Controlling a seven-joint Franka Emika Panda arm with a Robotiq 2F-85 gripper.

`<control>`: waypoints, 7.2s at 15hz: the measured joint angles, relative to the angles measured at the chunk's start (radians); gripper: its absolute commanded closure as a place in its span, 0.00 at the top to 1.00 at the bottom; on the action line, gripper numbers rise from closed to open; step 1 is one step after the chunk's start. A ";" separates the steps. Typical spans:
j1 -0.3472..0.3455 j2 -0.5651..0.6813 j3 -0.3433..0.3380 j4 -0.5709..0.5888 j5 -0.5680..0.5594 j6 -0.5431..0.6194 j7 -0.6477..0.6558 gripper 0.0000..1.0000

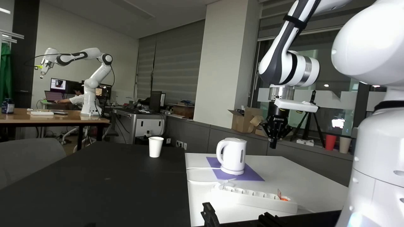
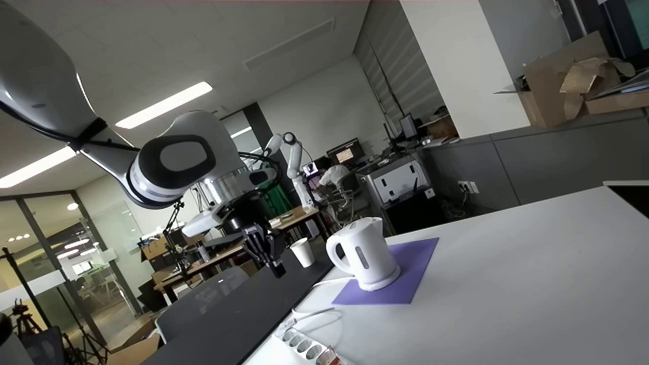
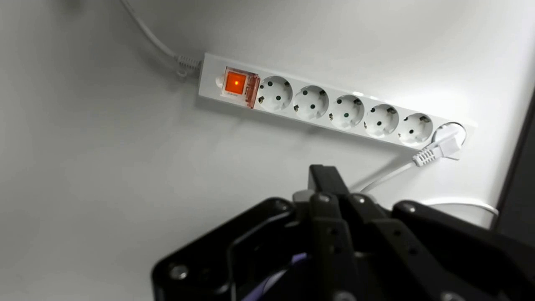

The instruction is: Push down on the button on the adaptor and flip the switch on the electric kettle.

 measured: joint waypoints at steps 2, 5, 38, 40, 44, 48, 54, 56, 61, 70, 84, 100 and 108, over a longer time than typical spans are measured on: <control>0.000 0.001 0.000 0.000 0.000 0.000 0.000 0.00; -0.001 0.024 -0.011 0.001 0.010 0.000 -0.011 0.00; -0.251 0.672 0.090 0.229 0.310 0.211 -0.231 0.00; -0.265 0.676 0.105 0.230 0.310 0.221 -0.231 0.00; -0.296 0.679 0.130 0.229 0.310 0.234 -0.231 0.00; -0.308 0.678 0.146 0.205 0.304 0.288 -0.232 0.00; -0.232 0.720 0.139 0.032 0.191 0.749 -0.172 0.00; -0.148 0.739 0.107 0.007 0.190 0.830 -0.126 0.00; 0.085 0.715 0.016 0.032 0.233 0.765 -0.041 0.00; 0.360 0.657 -0.228 0.032 0.313 0.690 -0.043 0.00; 1.022 0.575 -0.844 0.043 0.429 0.475 -0.202 0.01; 1.031 0.557 -0.860 0.045 0.428 0.455 -0.220 0.01; 1.037 0.570 -0.863 0.055 0.429 0.460 -0.220 0.00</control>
